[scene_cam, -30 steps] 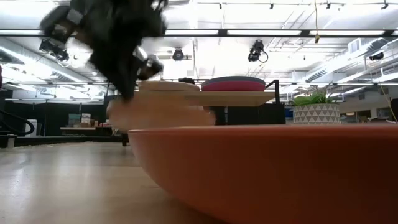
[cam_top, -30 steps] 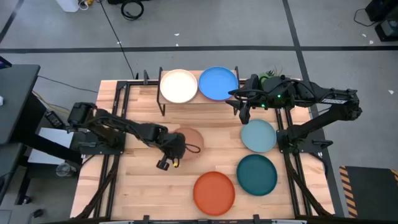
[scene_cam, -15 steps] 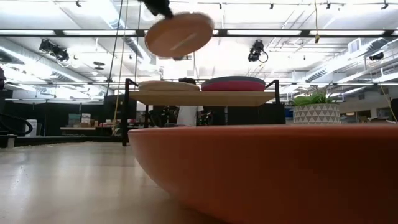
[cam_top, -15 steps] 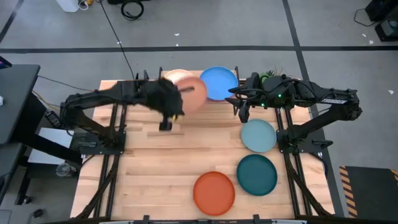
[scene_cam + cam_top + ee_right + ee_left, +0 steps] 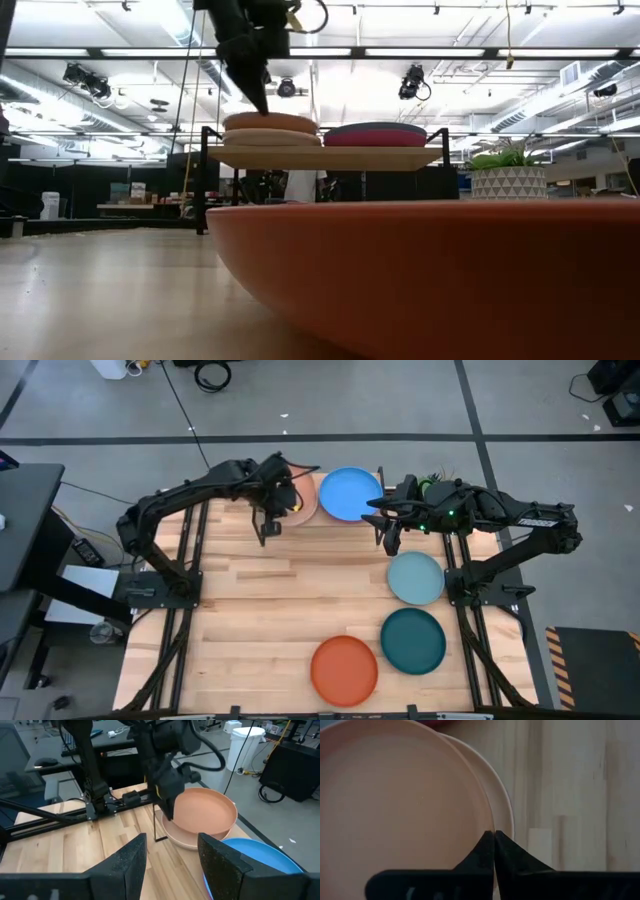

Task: Place and stack plates onto a shelf
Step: Stack the brown plate on the light pink plate on the shelf, then stack the orange plate on the blue plate on the shelf

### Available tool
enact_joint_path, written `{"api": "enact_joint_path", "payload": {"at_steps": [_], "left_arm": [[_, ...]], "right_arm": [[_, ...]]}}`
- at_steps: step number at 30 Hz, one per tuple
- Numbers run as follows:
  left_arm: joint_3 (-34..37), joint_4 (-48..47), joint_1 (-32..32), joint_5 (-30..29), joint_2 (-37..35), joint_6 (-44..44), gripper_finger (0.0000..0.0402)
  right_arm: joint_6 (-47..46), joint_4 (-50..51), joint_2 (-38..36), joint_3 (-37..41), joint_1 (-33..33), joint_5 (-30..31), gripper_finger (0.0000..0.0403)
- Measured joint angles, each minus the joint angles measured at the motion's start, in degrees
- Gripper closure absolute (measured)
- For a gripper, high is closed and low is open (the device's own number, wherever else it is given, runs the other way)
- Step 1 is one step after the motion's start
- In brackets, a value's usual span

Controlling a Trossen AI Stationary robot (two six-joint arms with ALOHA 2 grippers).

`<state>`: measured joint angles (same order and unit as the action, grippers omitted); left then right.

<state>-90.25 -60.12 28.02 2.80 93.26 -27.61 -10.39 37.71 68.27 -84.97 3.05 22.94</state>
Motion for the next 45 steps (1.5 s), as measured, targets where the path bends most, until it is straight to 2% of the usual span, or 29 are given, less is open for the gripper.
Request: {"api": "enact_joint_path", "payload": {"at_steps": [3,9,13,18,25,29,34,40,45], "left_arm": [[0.01,0.07,0.02,0.52,0.54,1.03,0.037],[0.01,0.1,0.06,6.5,-1.13,5.06,0.0292],[-0.03,0.11,-1.12,8.59,-4.7,9.28,0.0269],[-0.1,0.6,-6.4,11.49,-9.56,15.59,0.0268],[-0.03,0.25,-17.77,5.32,-11.73,19.53,0.0281],[2.13,7.31,-20.98,4.72,-14.24,21.82,0.0293],[12.22,17.63,-22.55,4.28,-21.25,26.83,0.0311],[24.81,19.49,-23.07,0.24,-29.95,35.38,0.0327],[29.8,20.73,-23.21,-0.57,-36.68,40.71,0.0331]], "right_arm": [[0.0,0.0,0.0,0.0,0.0,0.02,0.022],[-0.17,1.52,0.0,0.0,0.0,-1.16,0.022],[-3.83,7.42,0.02,-0.02,0.0,-3.38,0.022],[-11.09,21.03,2.28,-0.09,0.0,-3.56,0.022],[-17.06,30.19,9.64,-0.07,3.65,-6.19,0.022],[-18.35,33.48,14.48,-0.03,7.86,-7.55,0.022],[-17.99,29.2,18.95,-0.02,11.97,-14.08,0.022],[-18.58,20.34,23.65,-0.01,13.95,-18.59,0.022],[-18.16,14.19,30.43,-0.02,14.62,-22.91,0.022]]}}
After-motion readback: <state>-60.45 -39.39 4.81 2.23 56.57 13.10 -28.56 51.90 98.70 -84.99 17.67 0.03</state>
